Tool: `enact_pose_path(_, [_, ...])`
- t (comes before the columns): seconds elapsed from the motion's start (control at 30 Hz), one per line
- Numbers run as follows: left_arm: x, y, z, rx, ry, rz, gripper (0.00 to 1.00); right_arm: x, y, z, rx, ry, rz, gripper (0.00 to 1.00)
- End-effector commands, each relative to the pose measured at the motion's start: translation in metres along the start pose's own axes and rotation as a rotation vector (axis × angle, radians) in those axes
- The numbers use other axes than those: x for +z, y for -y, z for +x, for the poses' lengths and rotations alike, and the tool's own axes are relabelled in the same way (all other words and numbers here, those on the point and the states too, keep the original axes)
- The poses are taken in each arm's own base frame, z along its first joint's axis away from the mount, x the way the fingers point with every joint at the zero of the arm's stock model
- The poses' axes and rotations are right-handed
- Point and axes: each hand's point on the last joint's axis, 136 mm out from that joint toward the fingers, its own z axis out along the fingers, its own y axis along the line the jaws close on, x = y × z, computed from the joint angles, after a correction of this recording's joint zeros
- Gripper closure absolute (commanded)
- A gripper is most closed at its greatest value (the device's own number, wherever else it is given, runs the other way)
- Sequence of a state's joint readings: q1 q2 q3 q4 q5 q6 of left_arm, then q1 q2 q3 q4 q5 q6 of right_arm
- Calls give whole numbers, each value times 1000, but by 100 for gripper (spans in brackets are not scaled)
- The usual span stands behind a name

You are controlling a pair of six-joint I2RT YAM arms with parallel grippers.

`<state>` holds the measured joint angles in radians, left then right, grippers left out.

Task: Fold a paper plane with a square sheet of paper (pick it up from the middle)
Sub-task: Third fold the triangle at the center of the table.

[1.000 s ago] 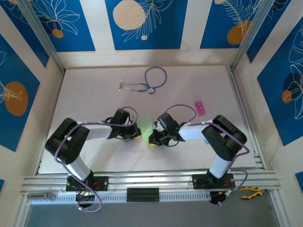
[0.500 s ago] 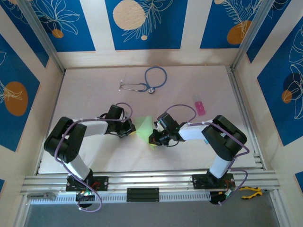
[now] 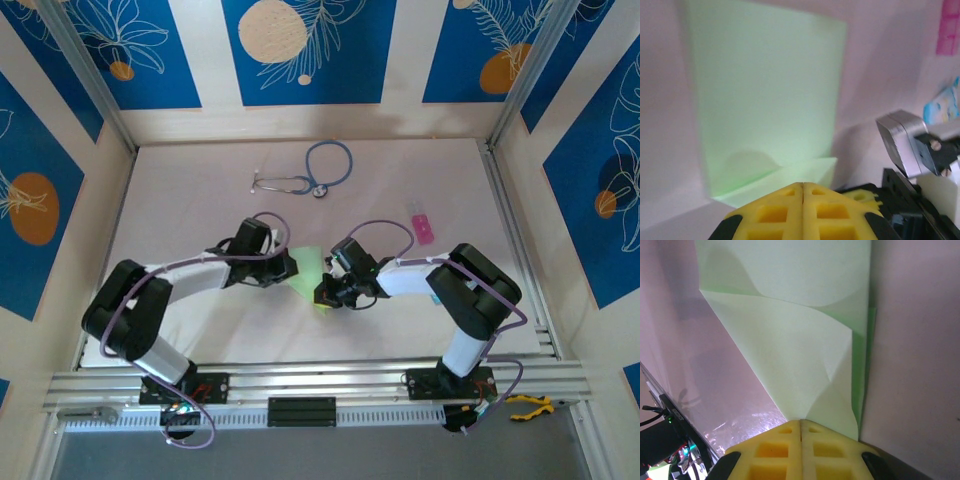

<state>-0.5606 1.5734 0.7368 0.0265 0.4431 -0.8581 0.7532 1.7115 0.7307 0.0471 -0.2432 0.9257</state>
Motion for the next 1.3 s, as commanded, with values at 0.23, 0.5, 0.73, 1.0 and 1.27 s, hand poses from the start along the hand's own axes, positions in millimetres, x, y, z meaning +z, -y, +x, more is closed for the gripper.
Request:
enact_pose_path(0.23, [29,-41,27,-42,-66,-93,99,5,54,30,84,-86,200,100])
enact_pose_path(0.5, [13,-80,14,-76,-26,-159,99,4,56,31,82,-84,214,100])
enact_pose_path(0.73, [-1,-79,-12,-54,9,-165,97,3,57,31,81,-80,216,100])
enact_pose_path(1.0, [-26,-38,-26,5,65,-78,91,2,54,29,76,-74,209,100])
enact_pose_path(1.27, [-17,-5,-3,40,15,30,87,-3,51,26,81,-60,203,100])
